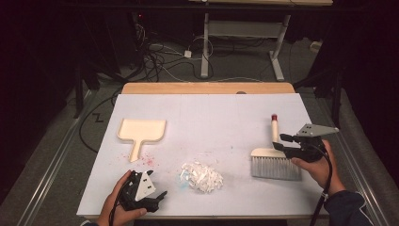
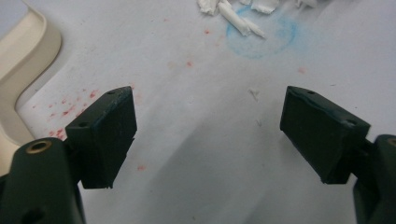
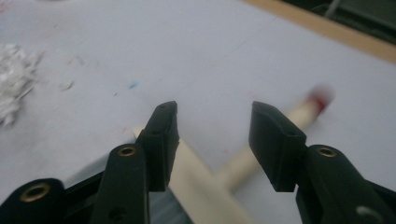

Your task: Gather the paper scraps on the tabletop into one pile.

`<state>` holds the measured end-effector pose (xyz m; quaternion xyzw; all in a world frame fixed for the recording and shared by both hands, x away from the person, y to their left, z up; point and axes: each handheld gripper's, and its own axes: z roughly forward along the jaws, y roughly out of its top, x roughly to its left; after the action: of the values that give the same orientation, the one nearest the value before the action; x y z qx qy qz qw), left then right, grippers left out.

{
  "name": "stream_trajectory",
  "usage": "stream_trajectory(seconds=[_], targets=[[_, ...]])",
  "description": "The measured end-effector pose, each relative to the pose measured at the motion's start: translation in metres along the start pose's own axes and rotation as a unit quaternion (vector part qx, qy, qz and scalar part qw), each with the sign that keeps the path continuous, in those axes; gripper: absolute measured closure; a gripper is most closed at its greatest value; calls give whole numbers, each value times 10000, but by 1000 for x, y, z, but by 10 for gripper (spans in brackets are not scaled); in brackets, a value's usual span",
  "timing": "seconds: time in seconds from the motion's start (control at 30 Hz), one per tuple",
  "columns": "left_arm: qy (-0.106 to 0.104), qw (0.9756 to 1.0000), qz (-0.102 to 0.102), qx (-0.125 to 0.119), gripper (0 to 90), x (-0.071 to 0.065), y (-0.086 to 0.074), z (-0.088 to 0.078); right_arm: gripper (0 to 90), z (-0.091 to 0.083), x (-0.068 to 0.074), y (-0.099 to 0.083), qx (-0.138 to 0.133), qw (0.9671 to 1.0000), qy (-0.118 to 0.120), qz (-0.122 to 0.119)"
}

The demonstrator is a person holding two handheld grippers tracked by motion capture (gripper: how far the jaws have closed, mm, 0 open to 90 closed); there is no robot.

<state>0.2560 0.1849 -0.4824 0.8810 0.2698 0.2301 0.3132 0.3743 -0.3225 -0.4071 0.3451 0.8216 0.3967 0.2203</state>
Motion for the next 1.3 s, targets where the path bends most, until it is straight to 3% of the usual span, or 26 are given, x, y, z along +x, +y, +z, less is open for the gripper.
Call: stream_trajectory(seconds=[0.13, 0.27, 0.43, 0.5, 0.73, 0.87, 1.07, 1.17, 1.3], targets=[[56, 10000, -11, -18, 176, 1, 0, -2, 465, -6, 5, 4, -314, 9983, -479, -85], [105, 9999, -7, -64, 175, 1, 0, -5, 397, -12, 16, 5, -550, 9959, -677, -226], [161, 9998, -47, -117, 174, 4, 0, -6, 336, -20, 37, 6, -881, 9926, -740, -393], [166, 9997, -73, -138, 174, 5, 1, -6, 318, -23, 45, 4, -963, 9904, -875, -461], [189, 9996, -86, -178, 174, 7, 6, -1, 293, -36, 65, -13, -1250, 9866, -887, -552], [215, 9996, -50, -159, 173, 7, 7, 1, 260, -40, 73, -27, -1150, 9858, -1003, -700], [289, 9993, 20, -217, 173, 5, 8, 0, 232, -36, 87, -52, -904, 9896, -932, -610], [296, 9992, 56, -261, 172, 3, 8, -1, 230, -37, 91, -56, -811, 9903, -936, -625], [259, 9993, 98, -232, 172, 2, 7, 0, 230, -39, 93, -54, -919, 9895, -941, -594]])
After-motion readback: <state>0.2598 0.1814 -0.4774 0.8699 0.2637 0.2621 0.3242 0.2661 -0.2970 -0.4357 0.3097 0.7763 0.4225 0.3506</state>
